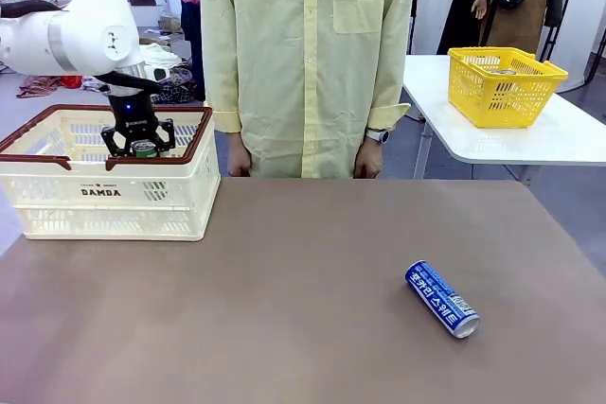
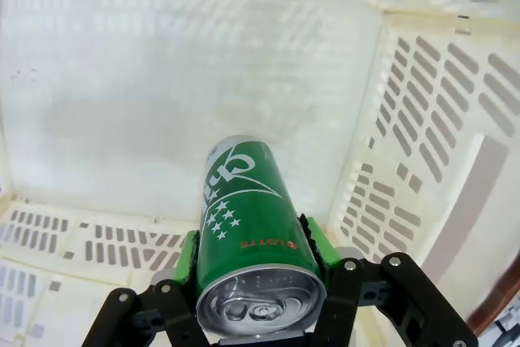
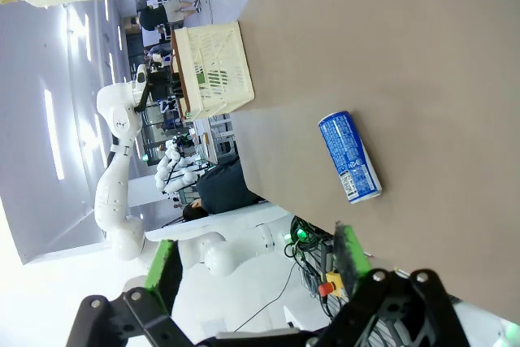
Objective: Place the drinks into the Shopping basket.
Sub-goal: Pick up one drink and place it into the Shopping basket.
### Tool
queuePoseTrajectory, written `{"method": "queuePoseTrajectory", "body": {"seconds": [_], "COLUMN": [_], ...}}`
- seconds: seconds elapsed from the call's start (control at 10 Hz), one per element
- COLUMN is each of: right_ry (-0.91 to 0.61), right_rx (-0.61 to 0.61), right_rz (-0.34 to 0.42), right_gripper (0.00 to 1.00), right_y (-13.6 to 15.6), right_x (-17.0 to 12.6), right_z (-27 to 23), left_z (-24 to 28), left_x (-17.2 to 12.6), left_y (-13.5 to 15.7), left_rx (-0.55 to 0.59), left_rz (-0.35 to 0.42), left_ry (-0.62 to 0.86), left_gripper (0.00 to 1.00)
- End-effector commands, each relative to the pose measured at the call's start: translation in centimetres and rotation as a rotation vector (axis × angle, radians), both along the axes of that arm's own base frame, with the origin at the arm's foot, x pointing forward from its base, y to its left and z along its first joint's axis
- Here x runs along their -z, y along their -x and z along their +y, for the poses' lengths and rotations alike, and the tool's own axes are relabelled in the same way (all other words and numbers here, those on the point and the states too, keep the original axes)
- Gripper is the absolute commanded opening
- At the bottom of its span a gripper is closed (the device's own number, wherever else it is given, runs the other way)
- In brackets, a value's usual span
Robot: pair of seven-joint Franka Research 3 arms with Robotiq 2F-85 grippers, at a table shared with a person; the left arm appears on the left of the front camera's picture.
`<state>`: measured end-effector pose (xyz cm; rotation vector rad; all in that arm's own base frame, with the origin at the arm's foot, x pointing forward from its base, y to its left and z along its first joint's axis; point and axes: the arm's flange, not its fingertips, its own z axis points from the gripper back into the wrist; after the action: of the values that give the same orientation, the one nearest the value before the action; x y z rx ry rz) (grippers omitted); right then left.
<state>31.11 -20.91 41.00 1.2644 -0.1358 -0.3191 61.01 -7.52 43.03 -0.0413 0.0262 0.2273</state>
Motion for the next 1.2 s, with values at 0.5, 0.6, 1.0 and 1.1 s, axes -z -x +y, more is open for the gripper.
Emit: {"method": "queuePoseTrajectory", "body": {"seconds": [0.5,0.6,1.0,1.1], "right_ry": [-0.007,-0.007,-0.007,-0.007], "right_rx": [-0.001,-0.001,-0.001,-0.001], "right_rz": [-0.006,-0.006,-0.006,-0.006], "right_gripper": [1.0,1.0,1.0,1.0], "right_y": [0.0,0.0,0.0,0.0], "right_x": [-0.2,-0.2,-0.2,-0.2], "right_z": [-0.2,-0.2,-0.2,-0.2], "left_z": [0.4,0.4,1.2,1.5], "left_x": [-0.4,-0.3,-0.9,-1.3], "left_y": [0.6,0.6,1.1,1.5], "left_rx": [0.047,0.053,0.049,0.05], "left_rz": [-0.059,-0.055,-0.082,-0.098], "left_ry": [0.007,0.019,0.046,0.055], "left_gripper": [0.0,0.58,1.0,1.0]}}
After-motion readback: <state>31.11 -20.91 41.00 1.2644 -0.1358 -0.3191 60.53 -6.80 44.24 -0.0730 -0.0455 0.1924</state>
